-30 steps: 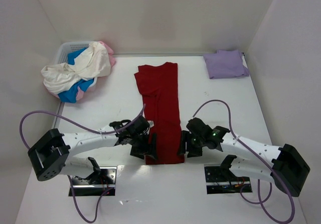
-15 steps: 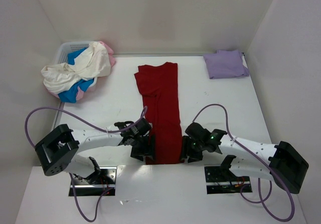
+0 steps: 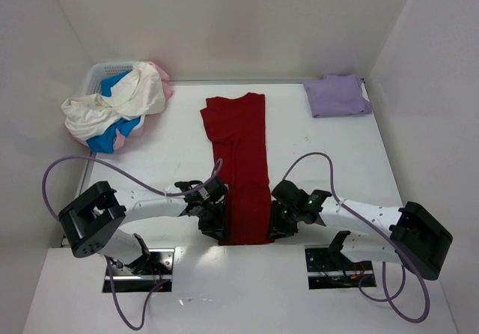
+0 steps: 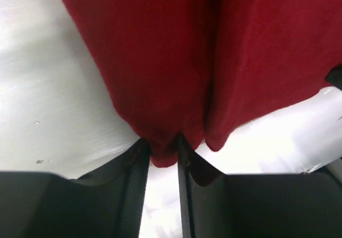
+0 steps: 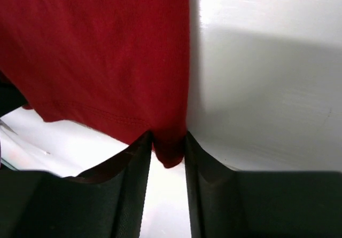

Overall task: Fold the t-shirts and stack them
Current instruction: Grab the bottom of the folded rectangular tshirt with both arms

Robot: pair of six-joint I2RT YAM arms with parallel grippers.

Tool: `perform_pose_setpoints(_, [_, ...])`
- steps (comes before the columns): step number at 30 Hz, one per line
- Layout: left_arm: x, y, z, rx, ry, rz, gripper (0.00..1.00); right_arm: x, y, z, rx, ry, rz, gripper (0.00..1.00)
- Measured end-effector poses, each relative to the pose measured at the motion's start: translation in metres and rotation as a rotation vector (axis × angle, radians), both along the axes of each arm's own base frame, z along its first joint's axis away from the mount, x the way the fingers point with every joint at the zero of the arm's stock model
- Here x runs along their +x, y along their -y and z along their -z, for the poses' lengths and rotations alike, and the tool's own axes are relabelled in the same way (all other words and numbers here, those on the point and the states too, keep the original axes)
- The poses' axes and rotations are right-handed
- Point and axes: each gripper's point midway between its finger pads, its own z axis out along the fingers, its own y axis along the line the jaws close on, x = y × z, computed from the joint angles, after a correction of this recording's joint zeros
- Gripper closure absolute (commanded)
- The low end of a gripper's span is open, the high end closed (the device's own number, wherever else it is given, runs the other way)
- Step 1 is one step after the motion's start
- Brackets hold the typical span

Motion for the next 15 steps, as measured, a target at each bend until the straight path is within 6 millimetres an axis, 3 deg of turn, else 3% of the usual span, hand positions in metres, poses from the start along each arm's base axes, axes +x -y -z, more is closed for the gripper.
perform_pose_setpoints(2, [0.0,0.0,0.001,0.004,-0.002,0.001,0.82,0.001,0.0,0.001,-0.004,0.006,0.002,0.83])
perform_pose_setpoints(6, [0.0,0.0,0.003,0.007,-0.006,-0.001,0.95,0.003,0.001,0.001,-0.007,0.014,0.006,0.93])
perform_pose_setpoints(7, [0.0,-0.001,0.002,0.008,-0.001,-0.001,0.98,0.004,0.001,0.001,-0.007,0.018,0.008,1.0])
perform_pose_setpoints(11, [0.004,-0.003,-0.006,0.016,0.026,-0.012,1.0,0.008,0.0,-0.003,-0.006,0.038,0.019,1.0])
perform_pose_setpoints(15, [0.022,0.003,-0.033,0.011,0.104,-0.029,1.0,0.025,-0.011,-0.021,0.018,0.097,0.035,1.0])
